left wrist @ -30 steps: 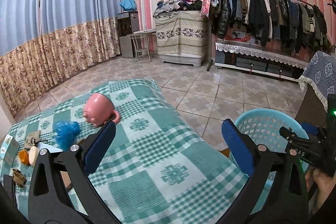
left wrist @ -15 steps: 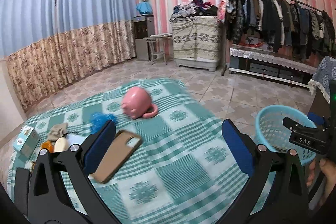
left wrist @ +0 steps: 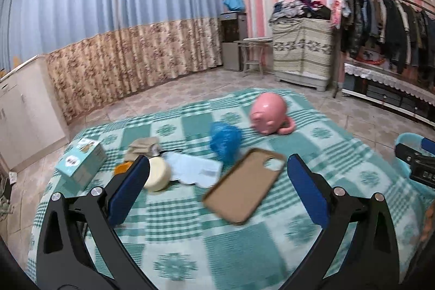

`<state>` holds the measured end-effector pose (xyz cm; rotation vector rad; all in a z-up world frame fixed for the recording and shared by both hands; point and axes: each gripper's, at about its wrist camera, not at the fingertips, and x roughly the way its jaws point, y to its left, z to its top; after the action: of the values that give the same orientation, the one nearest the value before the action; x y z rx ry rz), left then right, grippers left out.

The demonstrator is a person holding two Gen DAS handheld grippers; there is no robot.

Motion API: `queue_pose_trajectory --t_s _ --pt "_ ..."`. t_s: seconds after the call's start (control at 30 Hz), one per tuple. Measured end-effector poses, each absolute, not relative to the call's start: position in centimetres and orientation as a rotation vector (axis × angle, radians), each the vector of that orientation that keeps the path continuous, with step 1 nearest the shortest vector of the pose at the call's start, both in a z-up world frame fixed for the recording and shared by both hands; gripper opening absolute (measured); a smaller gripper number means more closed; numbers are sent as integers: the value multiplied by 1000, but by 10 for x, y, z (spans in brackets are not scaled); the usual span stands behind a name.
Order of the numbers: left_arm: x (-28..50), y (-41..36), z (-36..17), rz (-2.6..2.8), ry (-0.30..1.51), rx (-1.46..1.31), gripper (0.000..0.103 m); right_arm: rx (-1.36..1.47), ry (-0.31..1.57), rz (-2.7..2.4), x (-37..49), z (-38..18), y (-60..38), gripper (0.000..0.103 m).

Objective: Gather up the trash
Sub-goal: 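Move both tools back over the table toward the brown crumpled paper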

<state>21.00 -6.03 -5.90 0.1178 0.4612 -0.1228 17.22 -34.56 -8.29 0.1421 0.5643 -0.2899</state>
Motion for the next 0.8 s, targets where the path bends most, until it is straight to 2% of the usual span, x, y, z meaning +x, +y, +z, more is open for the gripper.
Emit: queue_pose_trajectory --t_s 0.23,0.37,0.8 --pt "231 -34 -89 -109 525 110 98 116 596 -248 189 -96 -322 99" --pt "248 -25 -108 -138 632 64 98 87 621 -220 202 -104 -309 99" --pt "270 38 -109 29 684 18 98 -22 672 -161 238 -124 -256 99"
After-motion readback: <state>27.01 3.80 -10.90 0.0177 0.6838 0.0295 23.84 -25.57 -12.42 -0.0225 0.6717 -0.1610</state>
